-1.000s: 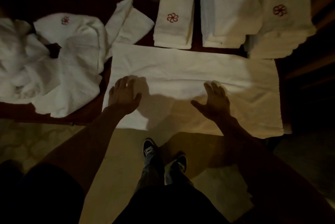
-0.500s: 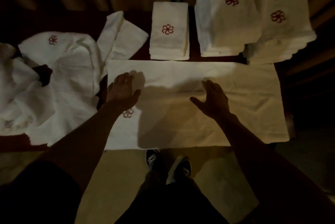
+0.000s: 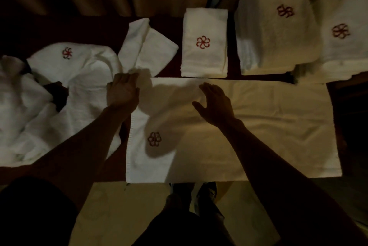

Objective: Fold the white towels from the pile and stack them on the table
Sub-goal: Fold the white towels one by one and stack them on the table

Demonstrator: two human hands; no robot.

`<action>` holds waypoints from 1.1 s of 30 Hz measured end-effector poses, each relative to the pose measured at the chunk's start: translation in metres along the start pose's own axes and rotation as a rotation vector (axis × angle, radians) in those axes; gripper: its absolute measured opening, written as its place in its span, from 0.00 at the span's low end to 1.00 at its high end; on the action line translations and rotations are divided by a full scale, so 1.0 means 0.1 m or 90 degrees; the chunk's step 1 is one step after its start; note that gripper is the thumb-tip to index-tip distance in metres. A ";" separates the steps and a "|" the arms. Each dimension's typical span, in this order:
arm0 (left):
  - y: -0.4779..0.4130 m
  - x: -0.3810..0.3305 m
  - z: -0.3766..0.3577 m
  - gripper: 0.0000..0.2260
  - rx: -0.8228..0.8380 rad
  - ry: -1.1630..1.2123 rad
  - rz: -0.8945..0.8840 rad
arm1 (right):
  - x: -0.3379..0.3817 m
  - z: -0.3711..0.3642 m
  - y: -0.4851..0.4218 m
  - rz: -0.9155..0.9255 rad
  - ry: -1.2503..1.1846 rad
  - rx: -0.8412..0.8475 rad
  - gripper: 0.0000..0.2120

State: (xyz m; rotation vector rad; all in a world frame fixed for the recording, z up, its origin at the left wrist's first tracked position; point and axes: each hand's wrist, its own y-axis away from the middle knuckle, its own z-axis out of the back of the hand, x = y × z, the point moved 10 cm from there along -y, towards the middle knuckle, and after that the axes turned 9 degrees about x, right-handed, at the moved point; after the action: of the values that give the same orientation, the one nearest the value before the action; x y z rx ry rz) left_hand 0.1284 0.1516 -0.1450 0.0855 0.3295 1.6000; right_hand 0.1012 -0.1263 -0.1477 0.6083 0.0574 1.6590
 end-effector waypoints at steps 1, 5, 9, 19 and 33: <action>-0.01 0.01 0.02 0.23 -0.004 0.000 0.003 | 0.06 0.00 -0.01 0.004 -0.004 -0.004 0.32; -0.05 0.03 0.04 0.14 -0.004 0.004 -0.012 | 0.27 0.02 -0.03 0.015 -0.030 -0.025 0.30; 0.03 0.07 0.11 0.10 -0.038 0.150 -0.049 | 0.45 0.03 -0.04 0.031 -0.041 -0.035 0.29; 0.54 0.02 0.35 0.08 -0.067 0.313 -0.123 | 0.76 0.09 0.16 0.075 -0.079 -0.049 0.30; 1.44 -0.10 0.24 0.06 -0.053 0.455 -0.140 | 0.31 0.16 0.70 -0.005 0.061 -0.110 0.08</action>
State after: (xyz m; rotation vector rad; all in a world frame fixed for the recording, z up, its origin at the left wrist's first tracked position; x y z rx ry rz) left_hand -0.0033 0.1426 -0.0829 -0.5808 0.7921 1.3773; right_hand 0.0426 -0.1154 -0.0964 0.3974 -0.0148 1.6650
